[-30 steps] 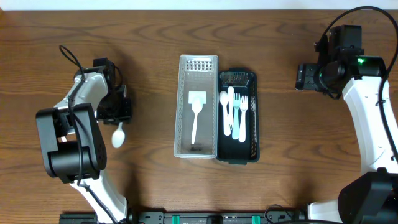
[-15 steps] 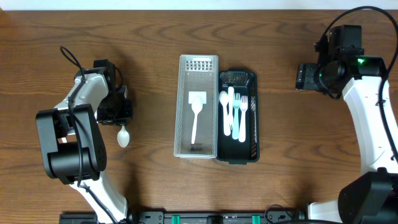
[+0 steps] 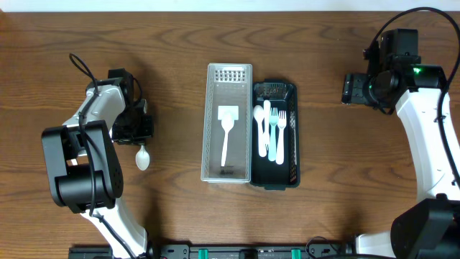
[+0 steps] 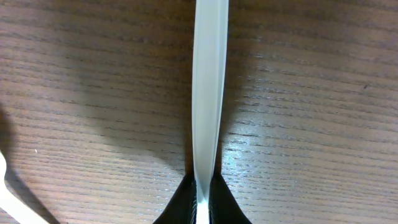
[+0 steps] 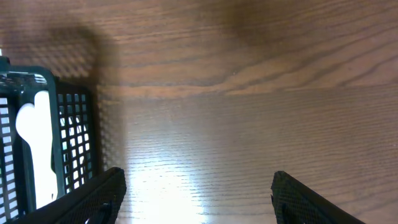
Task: Pack container
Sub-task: 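Lower the left gripper and grasp a white spoon by its handle, then lift the spoon over and drop it into the white basket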
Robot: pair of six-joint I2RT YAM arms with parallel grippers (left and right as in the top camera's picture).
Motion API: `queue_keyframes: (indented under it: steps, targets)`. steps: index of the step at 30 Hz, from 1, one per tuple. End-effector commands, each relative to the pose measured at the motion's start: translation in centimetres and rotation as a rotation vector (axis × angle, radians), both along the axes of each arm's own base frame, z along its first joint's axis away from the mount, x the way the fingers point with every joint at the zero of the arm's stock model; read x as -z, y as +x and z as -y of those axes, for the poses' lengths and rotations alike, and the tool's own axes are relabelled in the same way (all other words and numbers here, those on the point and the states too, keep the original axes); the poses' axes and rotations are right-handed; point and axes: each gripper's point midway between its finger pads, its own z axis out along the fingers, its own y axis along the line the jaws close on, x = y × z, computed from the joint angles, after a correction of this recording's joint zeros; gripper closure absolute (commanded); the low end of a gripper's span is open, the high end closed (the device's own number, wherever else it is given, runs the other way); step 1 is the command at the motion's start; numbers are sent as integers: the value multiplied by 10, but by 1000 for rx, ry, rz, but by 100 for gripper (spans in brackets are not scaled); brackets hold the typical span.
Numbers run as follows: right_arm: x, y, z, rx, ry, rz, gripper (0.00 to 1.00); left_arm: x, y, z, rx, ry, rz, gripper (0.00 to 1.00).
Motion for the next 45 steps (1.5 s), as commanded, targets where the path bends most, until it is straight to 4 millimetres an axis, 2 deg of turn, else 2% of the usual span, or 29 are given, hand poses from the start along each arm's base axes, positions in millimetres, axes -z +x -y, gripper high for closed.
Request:
queue_keyframes:
  steps: [1, 21, 28, 34, 37, 39, 45]
  targets:
    - [3, 0, 0, -12, 1, -6, 22, 25, -22, -1, 1, 7, -91, 94]
    - [4, 0, 1, -10, 2, -9, 22, 22, -20, -1, -13, 10, -90, 94]
    - [6, 0, 1, -10, 2, -8, 22, -5, -10, -2, -21, 18, -36, 94]
    - [6, 0, 1, -10, 1, -7, 22, -47, 0, 3, -34, 35, 87, 94]
    - [6, 1, 1, -10, 1, -6, 22, -73, 3, 15, -10, 39, 162, 94]
    - [6, 1, 1, -10, 1, -5, 22, -93, 4, 31, 6, 30, 213, 94]
    - [6, 1, 1, -10, 1, -6, 22, -150, 5, 120, 103, -158, 379, 94]
